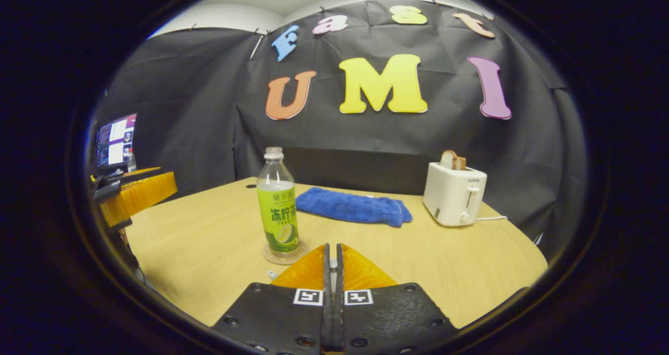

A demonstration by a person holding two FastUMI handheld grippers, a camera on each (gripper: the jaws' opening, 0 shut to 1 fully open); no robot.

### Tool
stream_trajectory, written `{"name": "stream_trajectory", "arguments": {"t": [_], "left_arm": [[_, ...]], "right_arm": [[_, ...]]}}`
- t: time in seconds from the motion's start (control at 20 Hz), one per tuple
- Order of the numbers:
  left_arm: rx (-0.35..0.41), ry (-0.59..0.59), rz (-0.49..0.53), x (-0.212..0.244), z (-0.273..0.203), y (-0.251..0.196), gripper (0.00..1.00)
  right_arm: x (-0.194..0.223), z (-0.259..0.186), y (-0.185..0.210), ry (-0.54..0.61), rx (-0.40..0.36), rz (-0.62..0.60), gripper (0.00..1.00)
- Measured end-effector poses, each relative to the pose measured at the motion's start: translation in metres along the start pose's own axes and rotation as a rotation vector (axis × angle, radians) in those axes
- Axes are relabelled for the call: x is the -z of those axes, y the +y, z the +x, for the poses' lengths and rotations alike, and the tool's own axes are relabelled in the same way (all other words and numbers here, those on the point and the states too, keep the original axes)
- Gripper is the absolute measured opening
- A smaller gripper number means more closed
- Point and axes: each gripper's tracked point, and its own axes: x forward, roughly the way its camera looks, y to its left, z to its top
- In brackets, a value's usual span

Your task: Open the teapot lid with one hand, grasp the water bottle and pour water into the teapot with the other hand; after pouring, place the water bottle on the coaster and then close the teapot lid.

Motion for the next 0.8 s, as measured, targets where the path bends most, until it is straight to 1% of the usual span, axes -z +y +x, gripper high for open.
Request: {"name": "stream_trajectory", "arguments": {"t": [0.2, 0.3, 0.35, 0.45, 0.55, 0.8], "left_arm": [[0.019, 0.007, -0.040, -0.005, -0.004, 0.000, 0.98], [0.009, 0.005, -0.041, -0.008, -0.006, 0.007, 0.98], [0.010, 0.002, -0.042, -0.011, -0.007, 0.009, 0.98], [0.013, 0.008, -0.046, -0.009, -0.006, 0.008, 0.98], [0.010, 0.005, -0.051, -0.011, -0.007, 0.010, 0.98], [0.027, 0.015, -0.007, -0.008, -0.008, 0.003, 0.98]], "right_arm": [[0.000, 0.007, 0.016, -0.012, -0.008, 0.031, 0.00], [0.004, 0.010, 0.020, -0.002, -0.011, 0.036, 0.00], [0.007, 0.012, 0.022, 0.005, -0.017, 0.039, 0.03], [0.014, 0.016, 0.023, 0.017, -0.012, 0.027, 0.01], [0.020, 0.021, 0.023, 0.034, -0.017, 0.027, 0.01], [0.022, 0.019, 0.022, 0.028, -0.014, 0.021, 0.01]]}}
